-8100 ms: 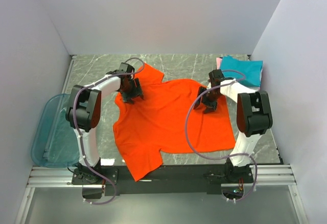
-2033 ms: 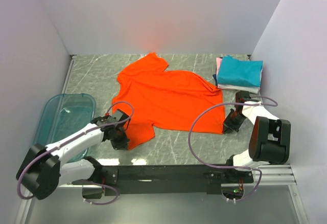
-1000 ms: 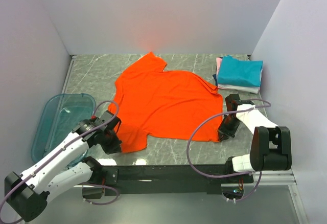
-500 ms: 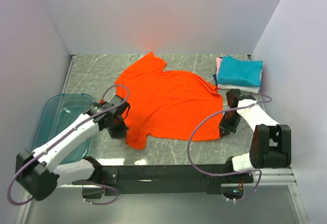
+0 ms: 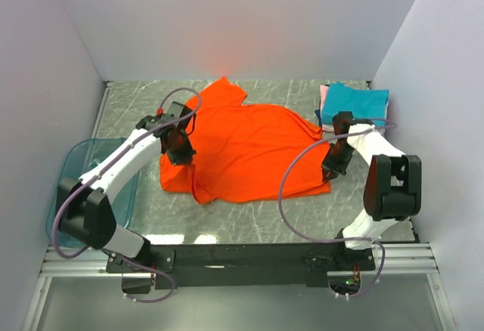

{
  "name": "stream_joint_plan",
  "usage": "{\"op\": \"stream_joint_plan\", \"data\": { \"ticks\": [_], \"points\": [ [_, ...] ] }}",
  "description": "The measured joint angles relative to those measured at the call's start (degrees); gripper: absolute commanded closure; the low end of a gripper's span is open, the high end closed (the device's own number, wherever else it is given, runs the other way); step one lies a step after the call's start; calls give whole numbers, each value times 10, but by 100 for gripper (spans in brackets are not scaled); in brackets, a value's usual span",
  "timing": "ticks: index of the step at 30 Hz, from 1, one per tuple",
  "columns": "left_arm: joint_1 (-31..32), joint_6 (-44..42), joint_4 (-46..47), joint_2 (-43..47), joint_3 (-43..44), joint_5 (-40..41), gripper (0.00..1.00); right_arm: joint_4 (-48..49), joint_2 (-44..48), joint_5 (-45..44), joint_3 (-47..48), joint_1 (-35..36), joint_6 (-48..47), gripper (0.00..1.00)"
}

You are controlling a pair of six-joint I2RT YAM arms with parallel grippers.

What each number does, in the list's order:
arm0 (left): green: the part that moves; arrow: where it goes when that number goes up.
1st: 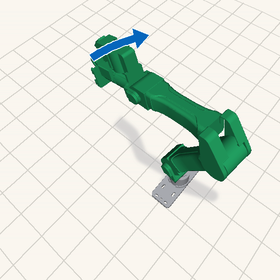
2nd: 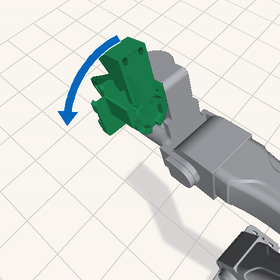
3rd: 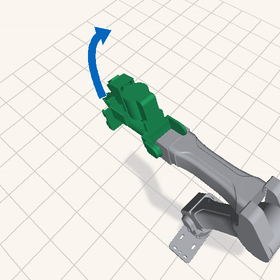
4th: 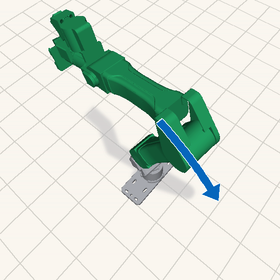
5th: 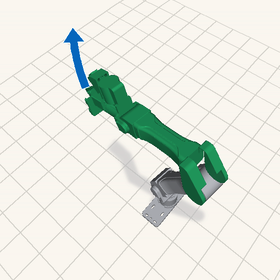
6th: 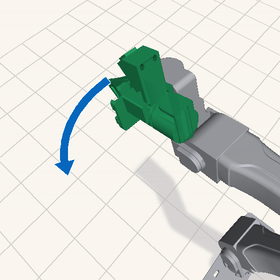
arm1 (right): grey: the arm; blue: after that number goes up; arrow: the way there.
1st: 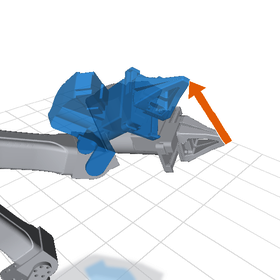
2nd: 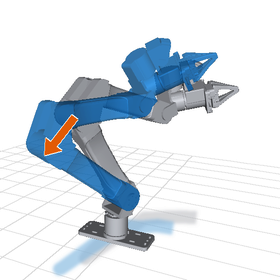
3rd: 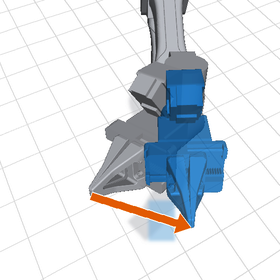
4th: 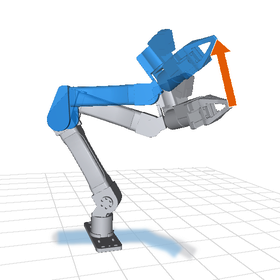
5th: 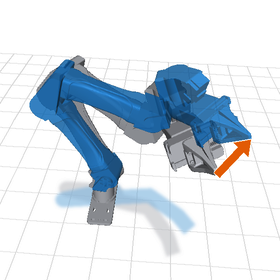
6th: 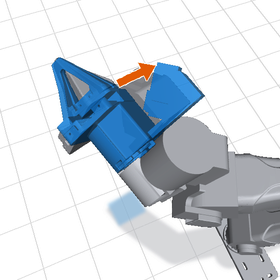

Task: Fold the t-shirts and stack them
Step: Fold the tshirt

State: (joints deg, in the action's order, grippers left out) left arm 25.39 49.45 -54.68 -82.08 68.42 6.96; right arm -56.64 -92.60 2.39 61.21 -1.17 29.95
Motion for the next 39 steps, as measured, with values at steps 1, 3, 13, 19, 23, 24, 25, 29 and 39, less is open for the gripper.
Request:
{"op": "stream_joint_plan", "data": {
  "ticks": [1,3,13,19,23,24,25,29,39],
  "points": [
    [-4,-8,7,-12,10,-1,100,0,-10,0,12,0,-1,100],
    [-12,-24,20,-33,28,-3,100,0,-29,0,33,-1,-5,100],
    [-22,-93,60,-142,144,-25,100,-1,-96,2,104,-14,-19,100],
    [-26,-114,60,-209,228,-27,100,-5,-124,3,131,-23,-29,100],
    [-29,-122,60,-230,258,-26,100,-7,-136,3,145,-30,-35,100],
    [-31,-123,59,-232,263,-26,100,-9,-136,3,148,-31,-36,100],
    [-33,-124,59,-233,266,-26,100,-10,-137,3,151,-33,-37,100],
    [-41,-124,60,-234,273,-23,100,-15,-137,5,165,-36,-39,100],
    [-66,-121,70,-211,264,-10,100,-27,-139,7,194,-38,-43,100]
  ]
}}
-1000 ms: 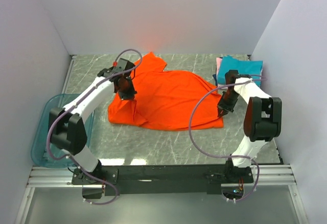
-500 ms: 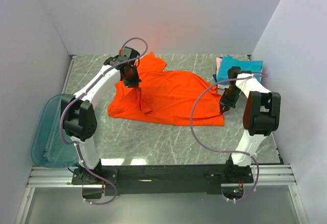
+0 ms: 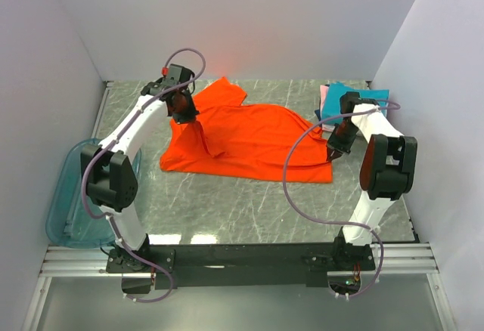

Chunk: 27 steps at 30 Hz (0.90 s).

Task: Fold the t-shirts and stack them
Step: Fold the tshirt

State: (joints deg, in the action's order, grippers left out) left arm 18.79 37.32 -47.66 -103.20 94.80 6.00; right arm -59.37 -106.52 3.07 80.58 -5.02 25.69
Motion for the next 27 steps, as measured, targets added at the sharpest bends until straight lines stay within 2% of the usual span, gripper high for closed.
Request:
{"op": "stream_joint_plan", "data": {
  "ticks": [13,27],
  "points": [
    [-16,8,30,22,-10,-4,100,-5,-40,0,22,-14,-10,100],
    [-25,2,37,-30,24,-12,100,-6,-78,-1,50,-19,-16,100]
  ]
}}
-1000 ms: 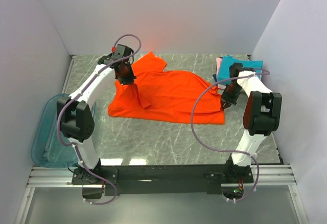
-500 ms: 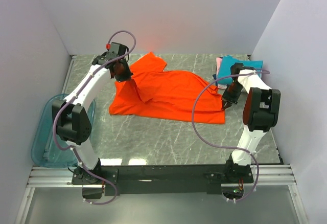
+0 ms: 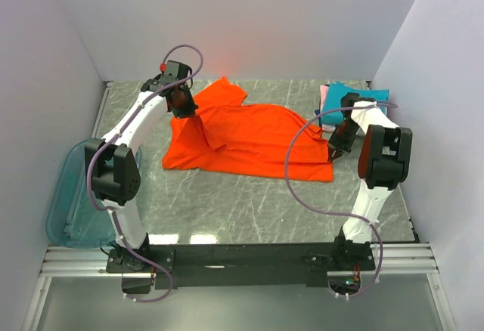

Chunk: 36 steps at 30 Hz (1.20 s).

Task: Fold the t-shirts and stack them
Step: Fold the tshirt

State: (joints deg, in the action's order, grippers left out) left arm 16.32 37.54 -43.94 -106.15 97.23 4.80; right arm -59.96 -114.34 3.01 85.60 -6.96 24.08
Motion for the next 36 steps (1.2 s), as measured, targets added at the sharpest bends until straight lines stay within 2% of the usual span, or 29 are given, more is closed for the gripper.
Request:
{"op": "stream_joint_plan", "data": {
  "ticks": [14,16,18,19,22,25,30,36],
  "points": [
    [-10,-5,13,-25,19,-16,100,-3,-21,3,46,0,-8,100],
    [-10,-7,18,-43,35,-23,99,-4,-25,7,46,0,-11,86],
    [-10,-11,28,-68,58,-33,79,-7,-28,14,51,-1,-14,76],
    [-11,-15,32,-83,72,-39,60,-7,-29,18,52,-1,-16,73],
    [-14,-13,51,-127,108,-63,39,-6,-29,29,55,-1,-23,68],
    [-19,-7,65,-148,123,-81,31,-6,-24,35,55,-1,-27,65],
    [-28,-5,75,-138,110,-82,29,3,21,35,54,0,-31,64],
    [-35,-5,87,-35,-57,-69,30,46,133,50,5,14,-34,64]
  ]
}}
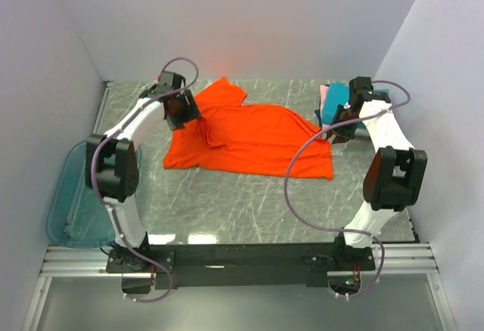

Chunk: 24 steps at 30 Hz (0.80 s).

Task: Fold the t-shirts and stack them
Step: Fold the tshirt

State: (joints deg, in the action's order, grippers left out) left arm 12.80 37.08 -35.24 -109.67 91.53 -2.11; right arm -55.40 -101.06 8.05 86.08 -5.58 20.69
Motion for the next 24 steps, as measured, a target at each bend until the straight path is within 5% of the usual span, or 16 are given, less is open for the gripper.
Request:
{"op": "stream_joint_plan", "data": {
  "ticks": [9,24],
  "points": [
    [0,39,23,149,-199,-17,30,33,10,24,-120,30,0,64],
    [0,76,89,154,-309,-27,29,55,-22,-5,-187,29,4,65]
  ]
}}
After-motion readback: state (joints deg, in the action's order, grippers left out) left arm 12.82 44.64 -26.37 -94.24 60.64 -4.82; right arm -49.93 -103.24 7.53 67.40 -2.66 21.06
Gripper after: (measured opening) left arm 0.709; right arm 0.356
